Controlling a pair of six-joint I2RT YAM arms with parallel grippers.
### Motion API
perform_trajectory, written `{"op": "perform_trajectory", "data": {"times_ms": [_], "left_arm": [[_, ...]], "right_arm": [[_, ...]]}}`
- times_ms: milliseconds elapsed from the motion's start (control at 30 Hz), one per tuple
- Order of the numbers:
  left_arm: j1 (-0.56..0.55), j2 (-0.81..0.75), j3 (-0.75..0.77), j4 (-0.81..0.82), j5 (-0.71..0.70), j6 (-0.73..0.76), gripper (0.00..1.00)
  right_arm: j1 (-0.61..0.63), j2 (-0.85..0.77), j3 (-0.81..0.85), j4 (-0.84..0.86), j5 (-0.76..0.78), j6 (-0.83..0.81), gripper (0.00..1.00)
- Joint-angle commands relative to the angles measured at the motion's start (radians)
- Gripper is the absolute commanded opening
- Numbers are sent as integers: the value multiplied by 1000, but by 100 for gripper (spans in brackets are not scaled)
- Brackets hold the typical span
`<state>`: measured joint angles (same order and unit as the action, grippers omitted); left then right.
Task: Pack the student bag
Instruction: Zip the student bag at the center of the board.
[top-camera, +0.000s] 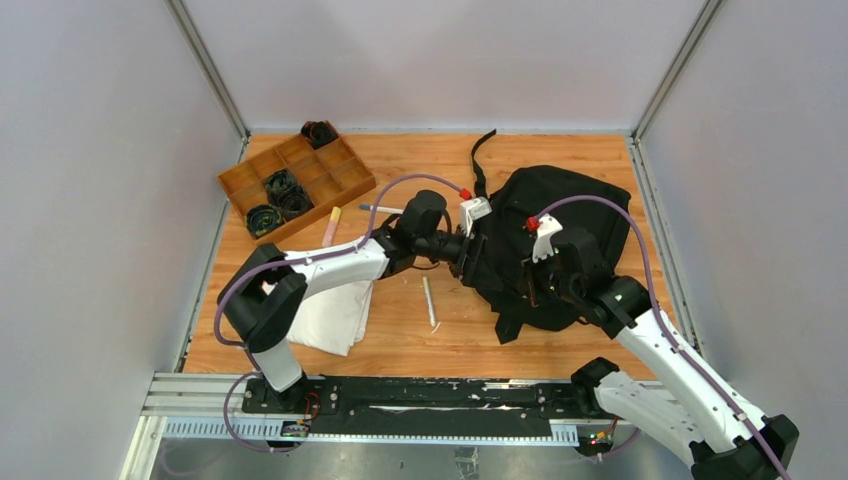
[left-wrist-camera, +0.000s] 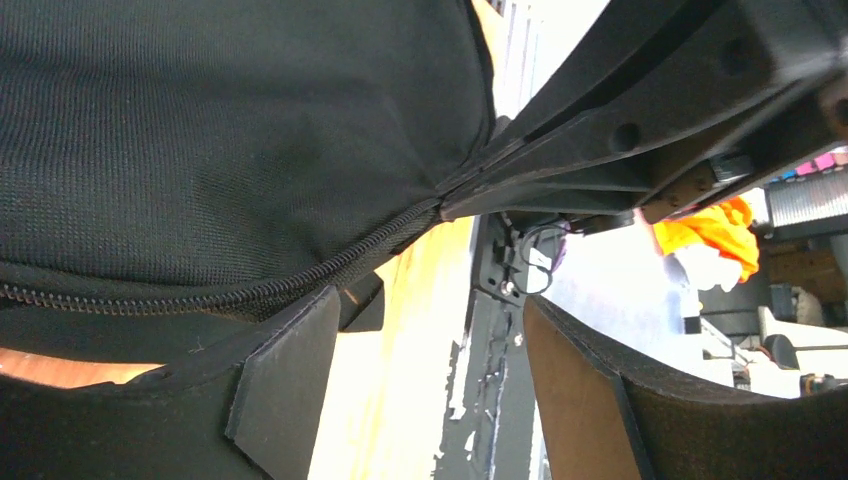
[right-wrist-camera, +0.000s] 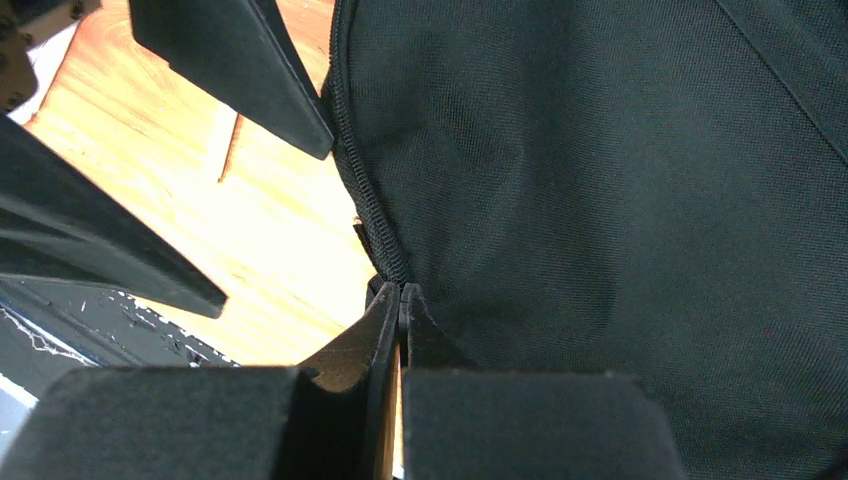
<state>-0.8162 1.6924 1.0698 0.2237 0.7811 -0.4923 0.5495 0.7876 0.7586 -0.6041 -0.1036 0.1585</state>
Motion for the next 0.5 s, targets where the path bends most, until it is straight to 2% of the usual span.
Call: {"op": "perform_trajectory", "data": {"times_ms": [0, 167, 467], "left_arm": [[-31, 37, 38, 23, -46, 73, 73], [-37, 47, 61, 26, -90, 92, 73], [-40, 136, 130, 27, -6, 77, 69]], "right_arm": [[5, -20, -7, 3, 5, 6, 0], [6, -24, -9, 0, 0, 9, 0], [6, -17, -2, 1, -1, 9, 0]]}}
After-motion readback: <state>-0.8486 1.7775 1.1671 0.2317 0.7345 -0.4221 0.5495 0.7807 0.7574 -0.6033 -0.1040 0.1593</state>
